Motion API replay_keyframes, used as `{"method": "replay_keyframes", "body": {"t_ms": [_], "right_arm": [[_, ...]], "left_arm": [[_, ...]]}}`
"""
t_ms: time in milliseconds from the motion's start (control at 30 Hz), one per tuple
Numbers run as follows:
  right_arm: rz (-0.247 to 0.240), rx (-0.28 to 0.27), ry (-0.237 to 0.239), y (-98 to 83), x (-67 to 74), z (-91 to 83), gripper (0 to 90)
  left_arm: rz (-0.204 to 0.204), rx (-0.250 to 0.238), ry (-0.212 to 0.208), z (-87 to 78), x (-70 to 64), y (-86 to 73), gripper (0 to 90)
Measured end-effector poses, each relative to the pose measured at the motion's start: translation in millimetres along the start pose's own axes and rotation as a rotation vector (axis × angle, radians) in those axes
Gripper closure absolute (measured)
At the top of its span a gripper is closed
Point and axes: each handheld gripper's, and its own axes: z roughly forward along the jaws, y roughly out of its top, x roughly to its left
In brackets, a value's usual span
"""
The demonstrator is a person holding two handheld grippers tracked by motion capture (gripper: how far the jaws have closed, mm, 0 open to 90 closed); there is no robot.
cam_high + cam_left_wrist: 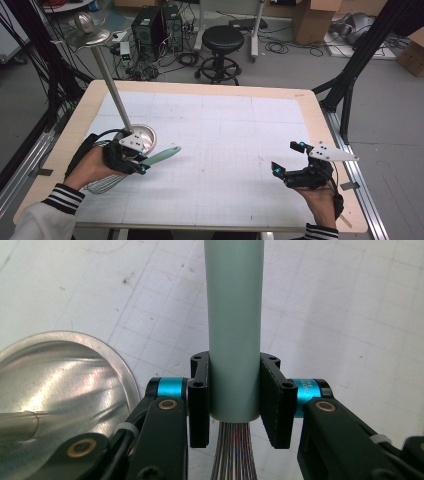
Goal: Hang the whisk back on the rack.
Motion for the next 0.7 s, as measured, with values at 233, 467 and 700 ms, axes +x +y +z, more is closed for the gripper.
{"method": "replay_keyframes", "body": {"t_ms": [233, 467, 700], "right_arm": [[0.002, -0.001, -0.007, 0.0, 0.3, -2.8, 0.5], [-0.001, 0.000, -0.011, 0.3, 0.3, -4.1, 0.5], [0.004, -0.005, -0.022, -1.1, -0.7, -8.3, 0.5]], "left_arm": [[0.041, -0.016, 0.023, -16.6, -3.9, -1.4, 69.3], [0.058, -0.065, 0.005, -34.5, -3.1, -2.7, 69.3], [0.051, -0.125, -0.013, -49.5, 0.7, -11.8, 69.3]]}}
